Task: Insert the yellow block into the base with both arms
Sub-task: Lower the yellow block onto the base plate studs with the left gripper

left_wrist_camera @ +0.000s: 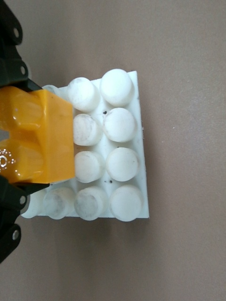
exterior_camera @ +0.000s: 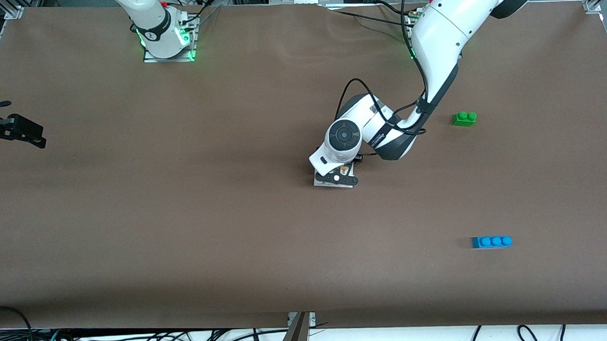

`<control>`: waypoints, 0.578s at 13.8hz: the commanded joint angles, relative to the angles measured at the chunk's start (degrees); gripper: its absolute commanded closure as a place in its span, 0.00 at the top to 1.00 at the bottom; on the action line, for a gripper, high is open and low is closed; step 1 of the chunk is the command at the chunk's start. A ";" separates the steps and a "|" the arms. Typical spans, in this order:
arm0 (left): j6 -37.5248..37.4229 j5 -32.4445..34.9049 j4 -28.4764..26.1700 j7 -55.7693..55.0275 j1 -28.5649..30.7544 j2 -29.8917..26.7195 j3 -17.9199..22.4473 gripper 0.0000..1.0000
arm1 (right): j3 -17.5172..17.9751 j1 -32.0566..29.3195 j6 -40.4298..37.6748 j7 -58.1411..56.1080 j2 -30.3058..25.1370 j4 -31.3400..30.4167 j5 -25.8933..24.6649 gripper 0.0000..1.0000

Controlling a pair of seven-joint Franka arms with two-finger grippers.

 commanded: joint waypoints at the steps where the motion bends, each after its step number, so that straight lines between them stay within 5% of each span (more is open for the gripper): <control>1: 1.65 1.85 -0.33 -1.29 -0.65 0.98 0.45 0.21 | 0.38 -0.57 -0.51 -0.73 -1.13 -0.73 0.73 1.00; 8: 2.27 1.85 -0.41 -1.38 -1.00 1.60 0.45 0.21 | 0.38 -0.57 -0.51 -0.64 -1.13 -0.73 0.64 1.00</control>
